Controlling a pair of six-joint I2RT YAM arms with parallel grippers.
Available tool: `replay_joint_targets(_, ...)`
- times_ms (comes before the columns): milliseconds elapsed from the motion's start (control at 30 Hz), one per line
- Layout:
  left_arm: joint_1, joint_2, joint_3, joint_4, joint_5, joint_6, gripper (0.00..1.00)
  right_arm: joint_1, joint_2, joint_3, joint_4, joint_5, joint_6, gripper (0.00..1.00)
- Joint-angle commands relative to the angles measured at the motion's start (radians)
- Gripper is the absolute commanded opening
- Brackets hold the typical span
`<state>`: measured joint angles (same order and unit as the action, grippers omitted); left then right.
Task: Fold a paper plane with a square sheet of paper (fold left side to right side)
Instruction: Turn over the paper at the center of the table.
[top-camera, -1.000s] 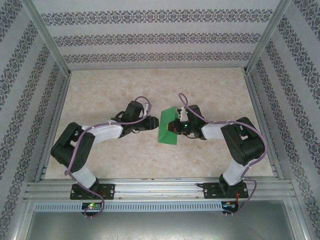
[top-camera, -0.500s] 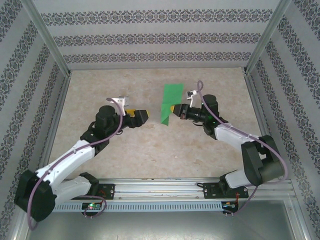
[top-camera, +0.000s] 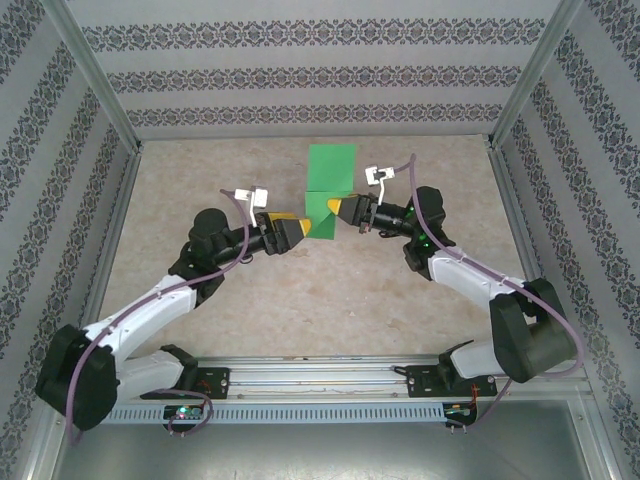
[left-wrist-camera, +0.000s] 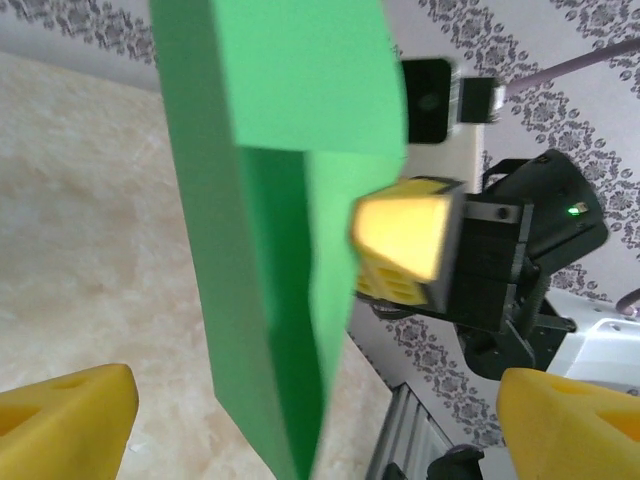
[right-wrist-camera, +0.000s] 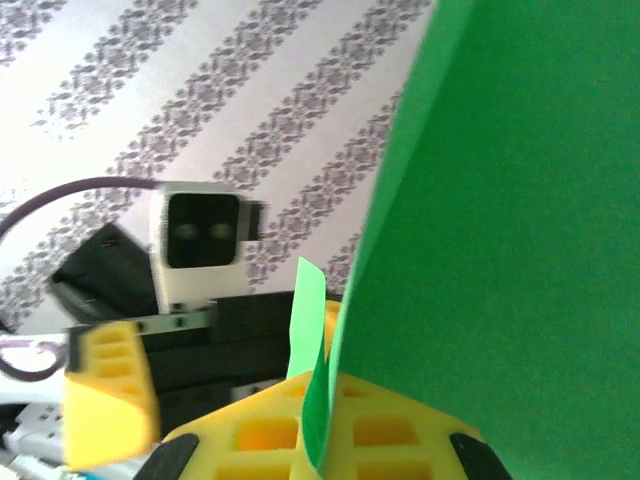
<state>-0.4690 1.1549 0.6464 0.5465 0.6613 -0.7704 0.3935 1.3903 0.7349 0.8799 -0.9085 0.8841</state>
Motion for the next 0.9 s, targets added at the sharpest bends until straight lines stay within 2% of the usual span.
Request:
replay_joint_targets(0, 0.007, 0.035, 0.045, 0.135, 0.068, -0.077, 0.89, 0.020, 0.015, 0.035, 0.112, -0.044, 0.036, 0.01)
replay_joint_targets(233, 0.005, 0.085, 0.061, 0.201, 0.097, -0.117, 0.71, 0.033, 0.047, 0.037, 0.136, -0.046, 0.048, 0.01)
replay_joint_targets(500, 0.005, 0.085, 0.070, 0.156, 0.087, -0.110, 0.44, 0.030, 0.067, 0.035, 0.146, -0.048, 0.057, 0.03)
replay_joint_targets(733, 0.006, 0.085, 0.070, 0.134, 0.075, -0.099, 0.19, 0.021, 0.060, 0.025, 0.141, -0.052, 0.061, 0.13)
replay_joint_targets(867, 0.005, 0.075, 0.078, 0.082, 0.066, -0.073, 0.10, 0.011, 0.047, 0.017, 0.111, -0.054, 0.049, 0.21)
